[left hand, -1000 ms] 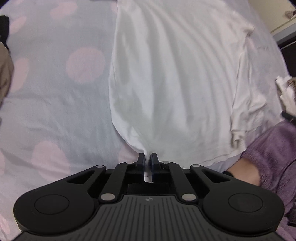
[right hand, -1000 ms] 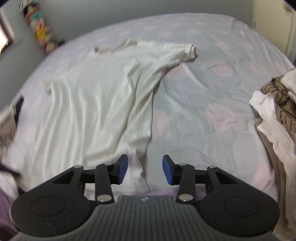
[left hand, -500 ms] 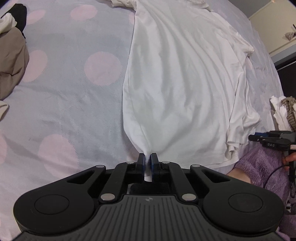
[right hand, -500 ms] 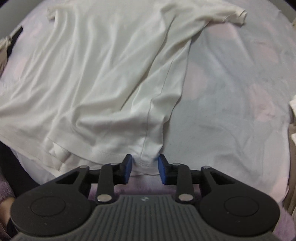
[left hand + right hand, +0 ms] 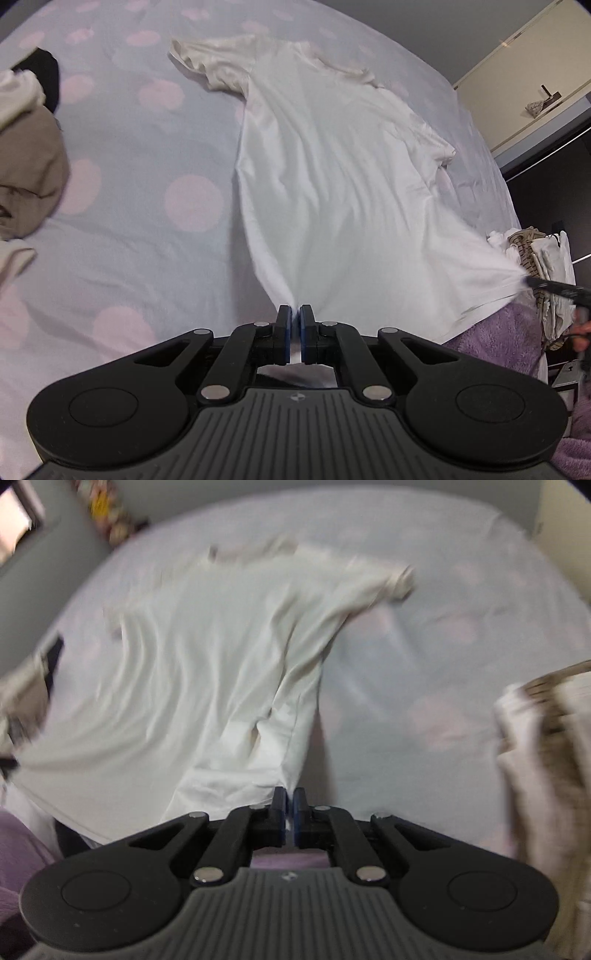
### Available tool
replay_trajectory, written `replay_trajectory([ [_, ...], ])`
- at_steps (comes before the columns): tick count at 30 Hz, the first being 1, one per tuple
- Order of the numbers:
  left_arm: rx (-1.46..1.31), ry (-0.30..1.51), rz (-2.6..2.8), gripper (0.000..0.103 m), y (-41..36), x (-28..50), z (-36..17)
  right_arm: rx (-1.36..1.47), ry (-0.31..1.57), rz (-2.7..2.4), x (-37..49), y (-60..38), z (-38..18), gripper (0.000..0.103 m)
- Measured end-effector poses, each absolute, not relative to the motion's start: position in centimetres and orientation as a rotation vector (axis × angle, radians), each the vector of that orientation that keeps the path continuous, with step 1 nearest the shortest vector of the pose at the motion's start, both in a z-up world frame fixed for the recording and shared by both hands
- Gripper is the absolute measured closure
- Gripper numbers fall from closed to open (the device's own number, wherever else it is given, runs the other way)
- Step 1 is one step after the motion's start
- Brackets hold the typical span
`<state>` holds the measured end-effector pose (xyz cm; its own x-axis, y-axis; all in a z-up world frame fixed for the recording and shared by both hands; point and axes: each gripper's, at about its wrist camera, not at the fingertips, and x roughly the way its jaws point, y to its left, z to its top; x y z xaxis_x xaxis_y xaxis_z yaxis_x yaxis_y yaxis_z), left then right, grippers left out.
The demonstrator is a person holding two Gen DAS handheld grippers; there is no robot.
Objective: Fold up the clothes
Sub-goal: 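Grasp the hem with the left gripper while the right gripper holds another hem point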
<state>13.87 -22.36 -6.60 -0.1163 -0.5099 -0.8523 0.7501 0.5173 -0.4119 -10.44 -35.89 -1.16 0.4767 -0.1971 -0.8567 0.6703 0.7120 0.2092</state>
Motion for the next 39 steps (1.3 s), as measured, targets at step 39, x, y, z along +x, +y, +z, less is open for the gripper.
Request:
replay_trajectory([
  [39, 0.46, 1.389, -0.949, 0.101, -22.1, 15.5, -10.4, 0.587, 1.131, -0.597, -11.4, -38.0, -4.9, 0.099],
])
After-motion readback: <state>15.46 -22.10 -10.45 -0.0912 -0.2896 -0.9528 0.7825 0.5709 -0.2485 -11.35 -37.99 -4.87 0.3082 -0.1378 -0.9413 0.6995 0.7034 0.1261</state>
